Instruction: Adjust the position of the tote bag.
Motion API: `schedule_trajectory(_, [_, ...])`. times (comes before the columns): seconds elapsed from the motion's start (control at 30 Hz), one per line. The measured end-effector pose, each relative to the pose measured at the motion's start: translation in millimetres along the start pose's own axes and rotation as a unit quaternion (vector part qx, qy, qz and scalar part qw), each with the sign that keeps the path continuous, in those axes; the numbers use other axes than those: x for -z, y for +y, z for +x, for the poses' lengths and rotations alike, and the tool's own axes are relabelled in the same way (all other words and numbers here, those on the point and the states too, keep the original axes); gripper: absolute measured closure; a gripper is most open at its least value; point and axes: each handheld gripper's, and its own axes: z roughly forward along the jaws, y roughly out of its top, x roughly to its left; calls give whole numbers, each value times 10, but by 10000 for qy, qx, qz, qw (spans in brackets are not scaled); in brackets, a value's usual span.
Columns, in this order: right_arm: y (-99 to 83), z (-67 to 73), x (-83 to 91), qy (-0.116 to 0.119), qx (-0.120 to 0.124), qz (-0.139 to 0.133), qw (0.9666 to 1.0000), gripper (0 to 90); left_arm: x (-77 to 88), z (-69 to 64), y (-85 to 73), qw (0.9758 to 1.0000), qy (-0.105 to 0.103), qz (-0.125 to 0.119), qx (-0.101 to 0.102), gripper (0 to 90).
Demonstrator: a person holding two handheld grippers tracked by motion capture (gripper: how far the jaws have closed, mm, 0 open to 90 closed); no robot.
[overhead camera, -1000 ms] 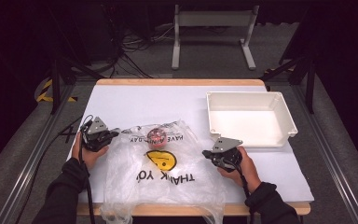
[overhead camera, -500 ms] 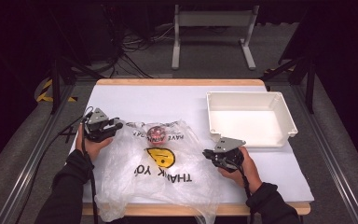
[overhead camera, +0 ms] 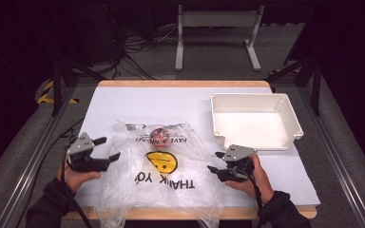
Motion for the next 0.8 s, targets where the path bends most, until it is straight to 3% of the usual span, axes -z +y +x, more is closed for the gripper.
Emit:
schedule_trajectory(0.13, [-61, -21, -75, 41, -178, 113, 9998, 381, 2, -208, -244, 9986, -179, 495, -4, 232])
schedule_trajectory(0.2, [-89, -4, -135, 116, -164, 233, 9995, 421, 8, -255, -323, 9976, -240, 653, 8, 333])
schedule_trajectory(0.3, [-99, 41, -192, 128, 1, 353, 9993, 626, 20, -275, -371, 9969, -309, 706, -152, 499])
schedule_trajectory(0.37, [-91, 41, -202, 122, 60, 315, 9994, 755, 18, -250, -380, 9973, -310, 652, -108, 610])
schedule_trajectory(0.43, [-86, 33, -207, 100, 85, 292, 9995, 869, -11, -217, -406, 9968, -270, 745, -123, 719])
schedule_trajectory(0.57, [-69, -8, -201, -87, 104, 214, 9997, 900, -48, -205, -413, 9966, -245, 781, -133, 811])
schedule_trajectory(0.8, [-21, -142, -120, -518, 42, -41, 9986, 900, -141, -153, -331, 9973, -18, 722, -137, 851])
